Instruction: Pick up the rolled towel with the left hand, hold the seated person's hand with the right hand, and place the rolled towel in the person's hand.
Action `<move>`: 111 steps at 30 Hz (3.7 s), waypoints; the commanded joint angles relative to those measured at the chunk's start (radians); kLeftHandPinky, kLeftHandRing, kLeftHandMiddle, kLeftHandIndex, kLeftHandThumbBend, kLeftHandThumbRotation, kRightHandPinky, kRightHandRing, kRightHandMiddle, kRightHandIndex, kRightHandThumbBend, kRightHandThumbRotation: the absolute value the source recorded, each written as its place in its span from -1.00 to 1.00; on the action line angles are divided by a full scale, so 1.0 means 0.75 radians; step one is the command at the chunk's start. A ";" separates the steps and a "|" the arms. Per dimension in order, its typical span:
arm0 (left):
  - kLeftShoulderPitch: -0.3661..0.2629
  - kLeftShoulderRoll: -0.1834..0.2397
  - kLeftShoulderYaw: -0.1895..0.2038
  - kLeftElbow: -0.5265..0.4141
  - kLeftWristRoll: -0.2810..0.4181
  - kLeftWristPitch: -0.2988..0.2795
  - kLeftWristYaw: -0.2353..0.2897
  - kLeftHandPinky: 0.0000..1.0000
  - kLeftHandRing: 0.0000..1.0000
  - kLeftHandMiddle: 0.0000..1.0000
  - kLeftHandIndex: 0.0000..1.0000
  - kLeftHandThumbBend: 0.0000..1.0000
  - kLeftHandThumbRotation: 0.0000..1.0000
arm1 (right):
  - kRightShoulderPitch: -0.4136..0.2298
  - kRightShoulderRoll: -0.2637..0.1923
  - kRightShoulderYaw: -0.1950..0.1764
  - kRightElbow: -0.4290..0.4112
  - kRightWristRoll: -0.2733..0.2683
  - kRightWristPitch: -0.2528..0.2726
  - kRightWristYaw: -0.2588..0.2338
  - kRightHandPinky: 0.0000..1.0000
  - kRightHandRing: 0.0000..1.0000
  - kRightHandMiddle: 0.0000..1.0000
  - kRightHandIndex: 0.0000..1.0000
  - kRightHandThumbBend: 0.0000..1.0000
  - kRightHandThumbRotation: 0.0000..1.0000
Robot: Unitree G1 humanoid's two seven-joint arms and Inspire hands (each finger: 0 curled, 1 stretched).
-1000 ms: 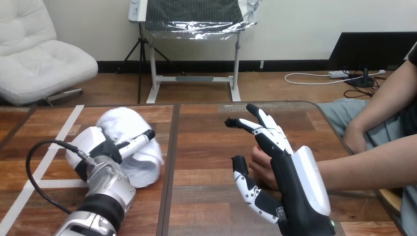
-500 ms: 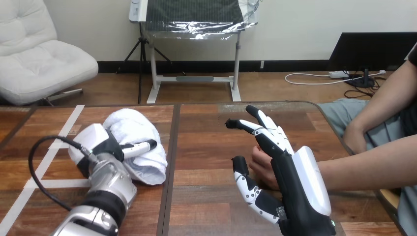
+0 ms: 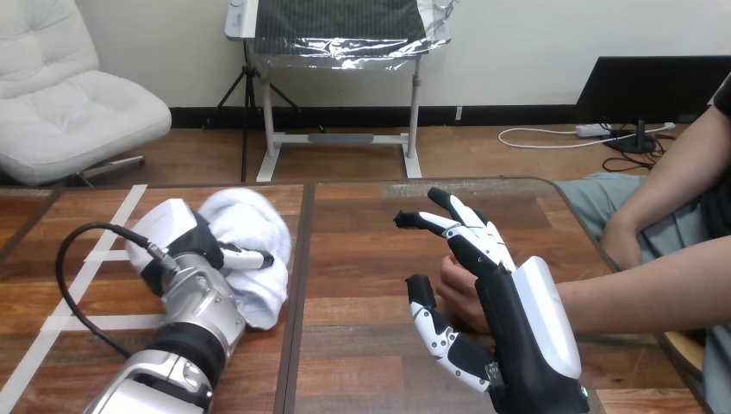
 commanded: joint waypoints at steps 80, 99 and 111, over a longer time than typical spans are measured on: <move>0.617 -0.247 0.393 -0.409 -0.793 -1.803 -0.365 -0.44 -0.31 -0.16 -0.01 0.31 -0.90 | -0.085 0.000 -0.031 -0.079 0.011 -0.008 0.001 0.96 0.85 0.83 0.53 -0.60 -1.00; 0.758 -0.325 0.388 -0.609 -0.848 -1.891 -0.487 -0.48 -0.33 -0.18 0.00 0.27 -0.96 | -0.093 -0.012 -0.065 -0.085 0.016 0.008 0.004 0.97 0.87 0.86 0.58 -0.53 -1.00; 0.821 -0.359 0.373 -0.689 -0.887 -1.927 -0.569 -0.46 -0.32 -0.17 0.01 0.24 -1.00 | -0.118 -0.063 -0.137 -0.102 -0.007 0.044 0.014 0.93 0.86 0.87 0.65 -0.32 -1.00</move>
